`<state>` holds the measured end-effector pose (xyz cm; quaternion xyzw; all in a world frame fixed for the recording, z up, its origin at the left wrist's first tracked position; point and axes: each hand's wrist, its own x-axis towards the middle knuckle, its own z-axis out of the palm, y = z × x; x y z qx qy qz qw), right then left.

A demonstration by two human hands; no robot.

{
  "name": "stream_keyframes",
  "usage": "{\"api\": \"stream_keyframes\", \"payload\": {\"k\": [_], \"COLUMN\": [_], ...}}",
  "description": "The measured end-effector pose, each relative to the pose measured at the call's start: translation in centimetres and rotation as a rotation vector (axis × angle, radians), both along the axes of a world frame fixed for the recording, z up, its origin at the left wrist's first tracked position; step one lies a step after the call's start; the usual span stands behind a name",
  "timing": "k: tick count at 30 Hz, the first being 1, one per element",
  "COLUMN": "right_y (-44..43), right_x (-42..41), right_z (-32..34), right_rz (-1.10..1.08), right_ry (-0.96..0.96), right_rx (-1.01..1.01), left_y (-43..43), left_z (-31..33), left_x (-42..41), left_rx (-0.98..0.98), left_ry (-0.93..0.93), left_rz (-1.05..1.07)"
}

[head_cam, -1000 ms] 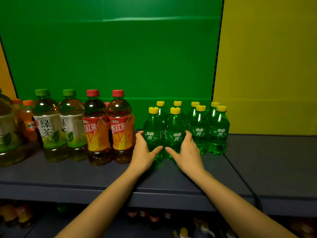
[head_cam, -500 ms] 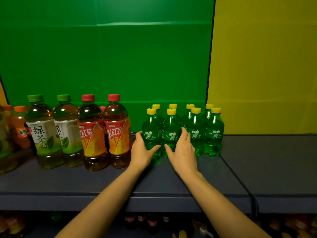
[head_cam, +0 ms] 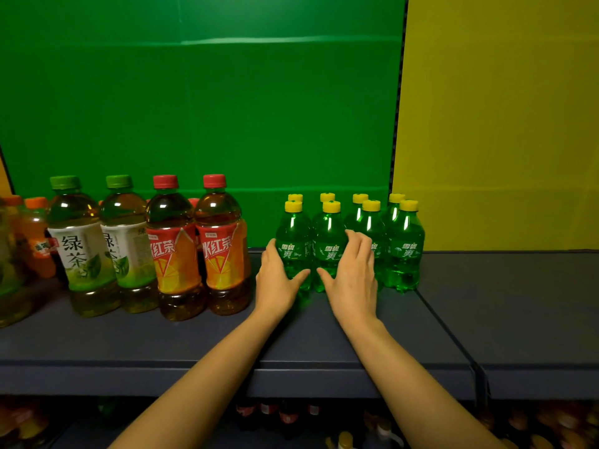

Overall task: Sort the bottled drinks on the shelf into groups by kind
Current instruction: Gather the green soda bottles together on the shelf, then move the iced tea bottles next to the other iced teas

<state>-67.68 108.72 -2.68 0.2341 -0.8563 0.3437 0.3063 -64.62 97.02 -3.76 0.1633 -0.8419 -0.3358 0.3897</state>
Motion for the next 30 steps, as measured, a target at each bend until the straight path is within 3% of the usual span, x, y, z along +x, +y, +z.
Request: {"api": "stream_keyframes", "payload": {"k": [15,21,30], "right_y": [0.3,0.0,-7.1], "right_x": [0.3,1.4,5.7], "right_z": [-0.6,-0.1,1.2], "right_rz": [0.078,0.258,0.556], "right_ry": [0.023,0.189,0.012], "right_rx": [-0.093,-0.185,-0.304], "left_y": [0.5,-1.1,-7.6], "left_z": [0.1,0.8,1.7], "left_x": [1.4,7.0,13.4], "left_rx": [-0.052,-0.111,-0.183], "left_ry": [-0.11,0.118,0.419], "left_rz": [-0.058,-0.081,0.173]}}
